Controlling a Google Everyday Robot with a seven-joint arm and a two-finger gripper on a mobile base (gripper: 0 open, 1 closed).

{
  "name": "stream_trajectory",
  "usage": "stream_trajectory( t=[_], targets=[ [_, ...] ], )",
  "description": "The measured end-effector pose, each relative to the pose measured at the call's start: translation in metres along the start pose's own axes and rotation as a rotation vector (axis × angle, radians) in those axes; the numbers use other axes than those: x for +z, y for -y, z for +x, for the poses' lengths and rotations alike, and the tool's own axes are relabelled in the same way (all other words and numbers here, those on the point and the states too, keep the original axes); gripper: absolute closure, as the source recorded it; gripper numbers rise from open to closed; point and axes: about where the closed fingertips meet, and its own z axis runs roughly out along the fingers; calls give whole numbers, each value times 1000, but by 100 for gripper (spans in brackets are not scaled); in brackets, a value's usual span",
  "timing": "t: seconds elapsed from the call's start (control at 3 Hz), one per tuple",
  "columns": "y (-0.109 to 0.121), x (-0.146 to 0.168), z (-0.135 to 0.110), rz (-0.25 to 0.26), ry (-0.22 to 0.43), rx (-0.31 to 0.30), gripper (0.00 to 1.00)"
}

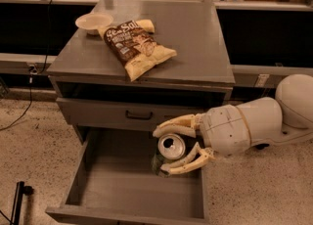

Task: Pick green can from middle drawer and place on counter

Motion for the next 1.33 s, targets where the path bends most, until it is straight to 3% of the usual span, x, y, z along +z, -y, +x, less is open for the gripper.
stream_trajectory(
  t=[0.33, 0.67, 1.33],
  targets=[
    [-12, -11, -12, 33, 5, 24, 100],
    [-6, -40, -25, 88, 63, 115, 100],
    [5, -47, -26, 84, 52, 129, 100]
  ],
)
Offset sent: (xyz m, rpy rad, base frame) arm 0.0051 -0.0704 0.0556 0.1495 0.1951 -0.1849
